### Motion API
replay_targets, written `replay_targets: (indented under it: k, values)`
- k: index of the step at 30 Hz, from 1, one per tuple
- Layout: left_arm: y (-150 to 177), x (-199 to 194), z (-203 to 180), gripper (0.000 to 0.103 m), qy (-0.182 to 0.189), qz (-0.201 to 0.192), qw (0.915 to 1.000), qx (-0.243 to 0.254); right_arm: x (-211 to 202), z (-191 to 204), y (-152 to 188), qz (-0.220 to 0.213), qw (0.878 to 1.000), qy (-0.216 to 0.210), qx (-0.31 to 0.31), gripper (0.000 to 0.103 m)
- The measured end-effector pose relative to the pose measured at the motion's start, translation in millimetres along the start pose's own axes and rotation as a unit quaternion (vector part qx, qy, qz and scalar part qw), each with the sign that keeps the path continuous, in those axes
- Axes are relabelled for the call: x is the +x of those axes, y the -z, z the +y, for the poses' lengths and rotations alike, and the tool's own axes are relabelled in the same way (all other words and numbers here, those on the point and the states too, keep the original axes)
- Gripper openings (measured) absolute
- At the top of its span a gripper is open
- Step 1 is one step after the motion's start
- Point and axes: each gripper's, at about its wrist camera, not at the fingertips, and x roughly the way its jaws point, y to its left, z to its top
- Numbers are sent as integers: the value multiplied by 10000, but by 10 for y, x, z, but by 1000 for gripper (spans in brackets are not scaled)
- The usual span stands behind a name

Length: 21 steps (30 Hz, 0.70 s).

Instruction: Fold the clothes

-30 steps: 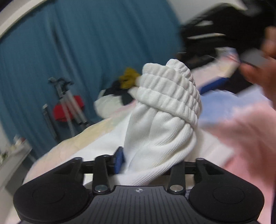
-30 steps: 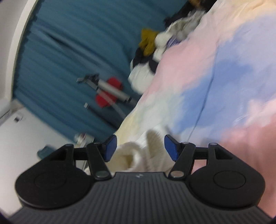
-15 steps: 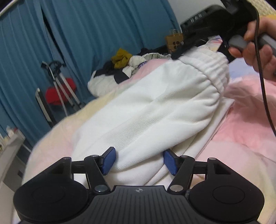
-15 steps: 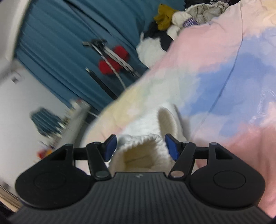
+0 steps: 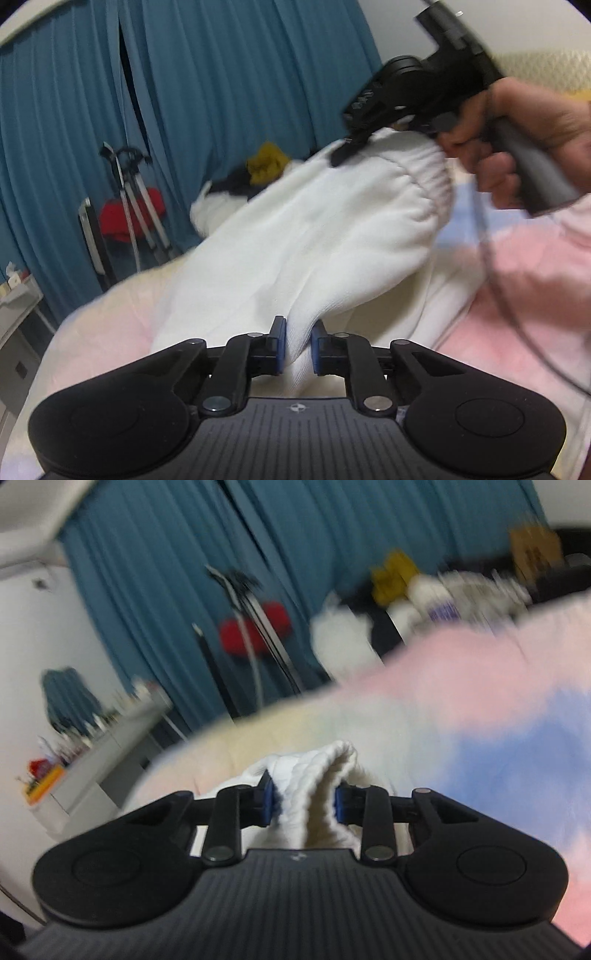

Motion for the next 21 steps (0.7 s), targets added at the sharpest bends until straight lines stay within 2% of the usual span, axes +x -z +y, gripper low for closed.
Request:
replay_targets:
  k: [2, 4, 7, 10, 13, 16, 19, 21]
  values:
    - [-50, -9, 4, 14, 12, -166, 9998, -66, 34, 22, -103, -175, 9996, -120, -201, 33]
    - [-62, 57, -5, 14, 97, -105, 9998, -110, 113, -28, -126, -190, 9991, -122, -359, 33]
    - [24, 183, -69, 14, 349, 240, 9989, -175, 340, -281, 44, 219, 9986, 358, -334, 33]
    - [83, 308, -100, 14, 448, 471, 9976, -255, 547, -613, 299, 700, 9962, 526, 15, 35]
    - [63, 344, -50, 15, 521, 478, 9966, -419, 526, -708, 275, 647, 9967, 343, 340, 38]
    - [48, 343, 85, 19, 672, 503, 9936, -753, 451, -648, 261, 523, 9978, 276, 306, 40]
    - [13, 308, 203, 23, 767, 523, 9903, -1029, 346, -618, 271, 441, 9977, 234, 464, 42]
    - [-12, 265, 275, 29, 832, 521, 9879, -1198, 244, -570, 294, 333, 9978, 163, 552, 44]
